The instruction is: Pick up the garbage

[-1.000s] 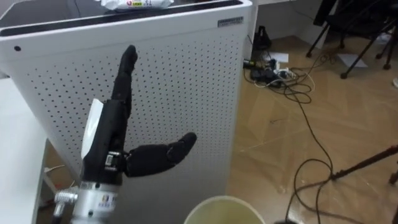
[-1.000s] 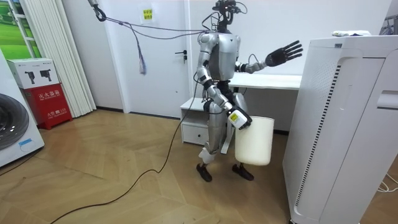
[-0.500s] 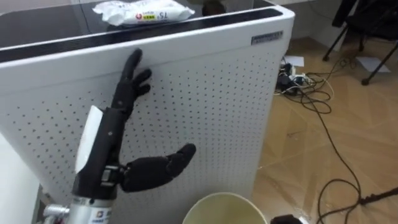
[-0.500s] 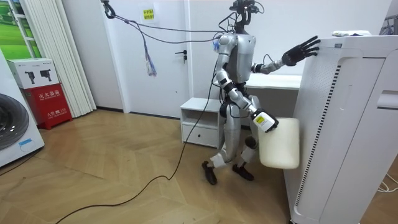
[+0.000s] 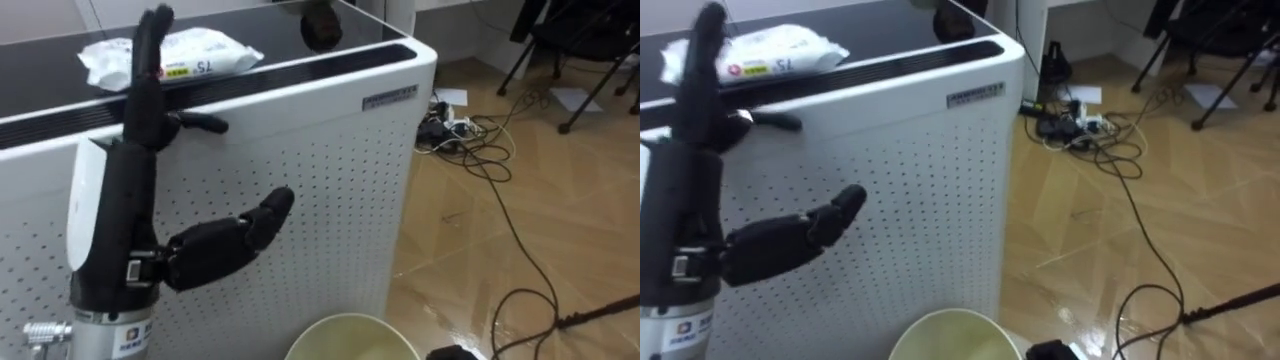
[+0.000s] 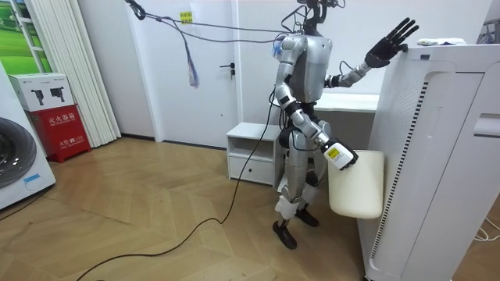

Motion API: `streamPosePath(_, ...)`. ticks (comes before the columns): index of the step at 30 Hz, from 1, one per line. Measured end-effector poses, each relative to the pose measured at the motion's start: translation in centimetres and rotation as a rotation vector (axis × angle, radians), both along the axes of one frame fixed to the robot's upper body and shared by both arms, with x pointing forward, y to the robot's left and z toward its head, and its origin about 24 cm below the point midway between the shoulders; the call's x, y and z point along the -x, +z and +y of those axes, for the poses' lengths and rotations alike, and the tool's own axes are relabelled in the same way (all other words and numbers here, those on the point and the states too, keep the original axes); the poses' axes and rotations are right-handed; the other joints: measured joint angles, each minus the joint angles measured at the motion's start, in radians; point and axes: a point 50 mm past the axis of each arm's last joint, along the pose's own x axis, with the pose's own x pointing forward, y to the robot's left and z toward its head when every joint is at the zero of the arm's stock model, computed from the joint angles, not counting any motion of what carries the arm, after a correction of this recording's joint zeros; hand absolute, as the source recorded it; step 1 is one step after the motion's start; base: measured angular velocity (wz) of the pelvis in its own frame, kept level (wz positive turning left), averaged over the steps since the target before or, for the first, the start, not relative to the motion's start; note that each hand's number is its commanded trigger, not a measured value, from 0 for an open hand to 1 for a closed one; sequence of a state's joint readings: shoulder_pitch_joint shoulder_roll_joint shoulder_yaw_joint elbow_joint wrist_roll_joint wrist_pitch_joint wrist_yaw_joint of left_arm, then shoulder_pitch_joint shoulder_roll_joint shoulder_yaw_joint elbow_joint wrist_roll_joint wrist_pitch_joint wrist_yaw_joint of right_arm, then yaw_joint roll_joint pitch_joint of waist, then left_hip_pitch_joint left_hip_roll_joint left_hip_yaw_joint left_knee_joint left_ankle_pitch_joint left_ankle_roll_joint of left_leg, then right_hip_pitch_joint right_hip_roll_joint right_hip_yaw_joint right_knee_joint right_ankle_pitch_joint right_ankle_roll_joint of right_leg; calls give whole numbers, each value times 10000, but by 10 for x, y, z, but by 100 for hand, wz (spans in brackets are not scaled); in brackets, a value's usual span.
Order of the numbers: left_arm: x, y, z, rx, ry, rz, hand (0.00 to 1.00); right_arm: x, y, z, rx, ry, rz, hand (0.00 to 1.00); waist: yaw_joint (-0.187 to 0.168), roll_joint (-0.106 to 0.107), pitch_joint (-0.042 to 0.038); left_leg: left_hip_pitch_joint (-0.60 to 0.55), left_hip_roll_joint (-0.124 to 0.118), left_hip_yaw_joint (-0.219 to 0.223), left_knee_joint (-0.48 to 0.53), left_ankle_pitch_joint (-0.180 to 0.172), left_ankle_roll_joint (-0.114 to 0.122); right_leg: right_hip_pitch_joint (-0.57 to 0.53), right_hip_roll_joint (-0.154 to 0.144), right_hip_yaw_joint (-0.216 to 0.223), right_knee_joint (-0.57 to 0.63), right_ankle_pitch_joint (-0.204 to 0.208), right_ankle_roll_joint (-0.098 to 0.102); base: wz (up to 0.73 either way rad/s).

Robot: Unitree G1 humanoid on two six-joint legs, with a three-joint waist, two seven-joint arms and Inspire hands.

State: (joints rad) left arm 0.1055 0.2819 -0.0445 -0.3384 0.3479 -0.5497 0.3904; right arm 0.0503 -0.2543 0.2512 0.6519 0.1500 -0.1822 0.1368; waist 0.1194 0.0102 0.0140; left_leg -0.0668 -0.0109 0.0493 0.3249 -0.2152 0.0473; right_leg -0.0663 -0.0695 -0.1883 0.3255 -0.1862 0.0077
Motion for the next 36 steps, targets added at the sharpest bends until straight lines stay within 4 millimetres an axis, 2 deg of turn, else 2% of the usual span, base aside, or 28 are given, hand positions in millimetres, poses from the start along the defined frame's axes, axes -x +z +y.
streamPosePath(2, 2, 4, 2, -136, 230, -307, 0, 0, 0, -2, 98, 118, 7, 100, 102, -17, 4, 84, 8, -8, -147, 27, -45, 21, 13, 2, -19, -28, -41, -4)
streamPosePath(13, 5, 7, -1, -931, 937, -1095, 0, 3, -1, -2, 528, 335, 54, 100, 142, -141, 16, 418, -5, -247, -415, 33, -57, 557, 75, -204, -541, 10, -17, 5)
streamPosePath(19, 9, 13, 10, -442, 1862, -1921, 0, 4, -1, -3, 738, 553, 94, 100, 158, -133, 12, 689, -8, -283, -592, 33, -59, 846, 96, -263, -756, 15, -10, 1)
streamPosePath(36, 12, 14, 12, -157, 2411, -2616, 0, 8, -3, -7, 831, 619, 228, 100, 154, 71, 23, 907, -13, -350, -883, 35, -69, 1094, 128, -329, -1026, 46, 15, 0)
